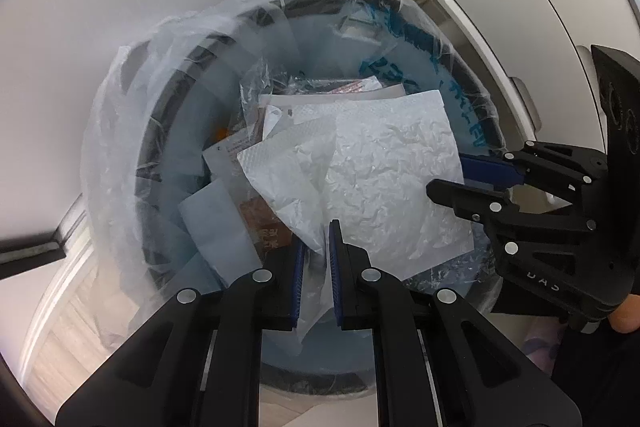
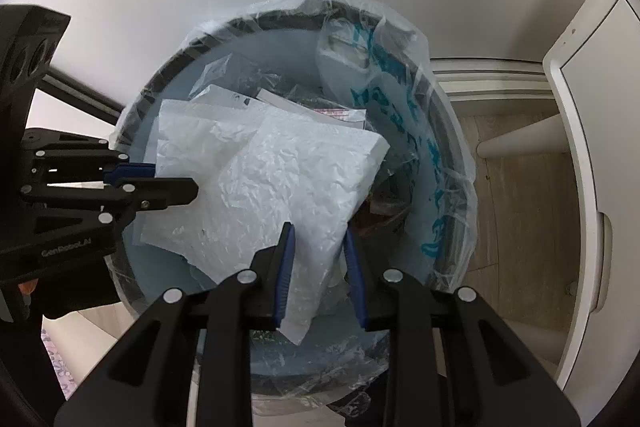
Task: Collect trash
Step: 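Lower the sheet into the bin and open both tools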
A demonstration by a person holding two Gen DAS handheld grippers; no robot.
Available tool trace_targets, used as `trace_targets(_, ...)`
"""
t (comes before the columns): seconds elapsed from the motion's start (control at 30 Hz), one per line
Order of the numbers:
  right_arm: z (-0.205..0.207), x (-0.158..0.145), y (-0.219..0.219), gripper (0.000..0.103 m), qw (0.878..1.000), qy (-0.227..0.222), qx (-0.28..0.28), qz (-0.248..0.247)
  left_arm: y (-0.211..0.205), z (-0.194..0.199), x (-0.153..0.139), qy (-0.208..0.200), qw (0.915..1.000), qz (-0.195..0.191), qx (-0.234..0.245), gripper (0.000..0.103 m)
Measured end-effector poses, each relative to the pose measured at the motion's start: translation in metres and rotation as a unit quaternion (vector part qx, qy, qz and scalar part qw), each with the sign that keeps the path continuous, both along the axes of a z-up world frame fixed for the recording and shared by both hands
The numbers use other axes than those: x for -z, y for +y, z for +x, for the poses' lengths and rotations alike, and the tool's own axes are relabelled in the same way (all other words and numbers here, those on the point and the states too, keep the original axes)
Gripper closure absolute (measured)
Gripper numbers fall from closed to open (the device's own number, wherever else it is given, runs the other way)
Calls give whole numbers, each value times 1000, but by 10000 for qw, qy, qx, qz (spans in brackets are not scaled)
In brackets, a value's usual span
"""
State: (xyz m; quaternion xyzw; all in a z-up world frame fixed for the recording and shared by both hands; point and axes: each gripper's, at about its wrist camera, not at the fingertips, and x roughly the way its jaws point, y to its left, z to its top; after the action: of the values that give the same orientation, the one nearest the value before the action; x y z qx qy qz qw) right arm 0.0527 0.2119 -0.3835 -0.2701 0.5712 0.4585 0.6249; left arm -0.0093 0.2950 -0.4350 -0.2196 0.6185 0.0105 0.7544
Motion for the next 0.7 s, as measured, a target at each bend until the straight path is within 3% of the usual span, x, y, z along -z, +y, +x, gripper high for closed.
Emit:
trace_targets(0.27,-5,-5,-2,77,9998,-185,-60,46,0,0,-4,-70,9998,121,128,94)
trace_targets(0.43,-22,-34,-8,75,9993,-356,-104,91,-6,-7,-16,-196,9992,287,189,90)
trace_targets(0.63,-43,-52,-8,39,9970,-643,-397,162,-6,-14,-33,-403,9979,472,209,69)
trace_targets(0.7,-48,-58,-9,20,9958,-776,-448,207,-8,-13,-38,-497,9969,582,174,50)
